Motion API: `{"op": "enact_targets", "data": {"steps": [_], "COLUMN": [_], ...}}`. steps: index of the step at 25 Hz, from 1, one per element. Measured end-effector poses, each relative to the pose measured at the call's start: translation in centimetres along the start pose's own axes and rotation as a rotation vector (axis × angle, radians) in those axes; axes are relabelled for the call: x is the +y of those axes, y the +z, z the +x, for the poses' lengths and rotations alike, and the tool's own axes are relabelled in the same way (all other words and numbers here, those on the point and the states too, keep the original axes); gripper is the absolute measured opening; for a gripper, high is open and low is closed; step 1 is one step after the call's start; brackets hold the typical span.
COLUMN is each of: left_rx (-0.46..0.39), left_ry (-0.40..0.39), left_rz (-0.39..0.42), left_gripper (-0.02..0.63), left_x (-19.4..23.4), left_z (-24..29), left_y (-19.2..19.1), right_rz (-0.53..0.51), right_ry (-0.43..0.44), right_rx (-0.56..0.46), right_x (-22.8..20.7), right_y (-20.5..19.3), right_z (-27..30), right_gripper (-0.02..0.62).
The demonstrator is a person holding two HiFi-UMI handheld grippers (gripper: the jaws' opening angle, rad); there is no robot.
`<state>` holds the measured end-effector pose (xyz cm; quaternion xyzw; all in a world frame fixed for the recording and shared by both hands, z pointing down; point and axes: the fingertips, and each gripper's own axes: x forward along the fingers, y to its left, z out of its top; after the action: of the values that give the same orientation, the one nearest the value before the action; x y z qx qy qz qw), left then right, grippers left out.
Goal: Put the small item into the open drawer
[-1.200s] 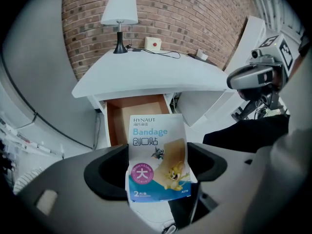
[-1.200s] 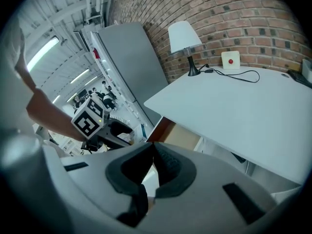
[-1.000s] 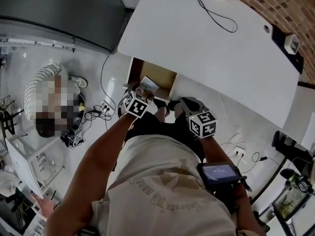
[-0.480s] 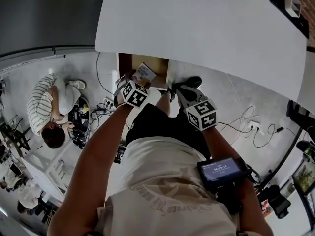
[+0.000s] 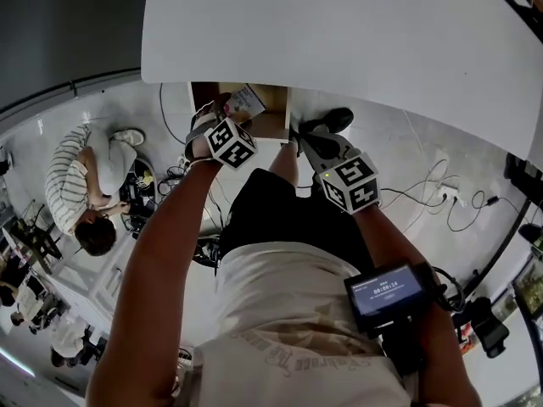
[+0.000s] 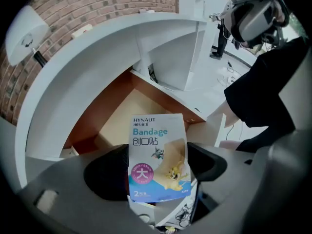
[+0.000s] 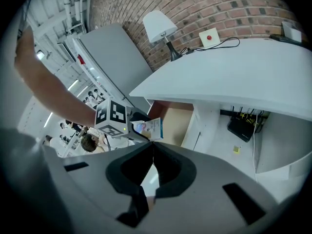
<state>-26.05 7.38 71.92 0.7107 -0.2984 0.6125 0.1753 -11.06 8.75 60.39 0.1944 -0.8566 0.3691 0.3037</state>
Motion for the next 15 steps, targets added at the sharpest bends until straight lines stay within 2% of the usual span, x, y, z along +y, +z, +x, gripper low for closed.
{"op": "enact_targets", "data": {"steps": [7,15], "left_rx": [0.012,0.056], "left_ry": [-0.014,-0.026], "left_rz": [0.127,0.274], "left_gripper": [0.379,0.379], "left_x": [0.4,0.5], "left_z": [3.0,7.1], "left_y": [0.9,-0.2], "right_rz": [0.041,0.067], "right_ry": [-0.022,-0.015], "right_rx": [-0.011,0.025], "right_x": [-2.3,-2.1], "right_y": [-0.4,-2.7], "right_z": [1.1,3.0], "right_gripper": [0.006,0.006]}}
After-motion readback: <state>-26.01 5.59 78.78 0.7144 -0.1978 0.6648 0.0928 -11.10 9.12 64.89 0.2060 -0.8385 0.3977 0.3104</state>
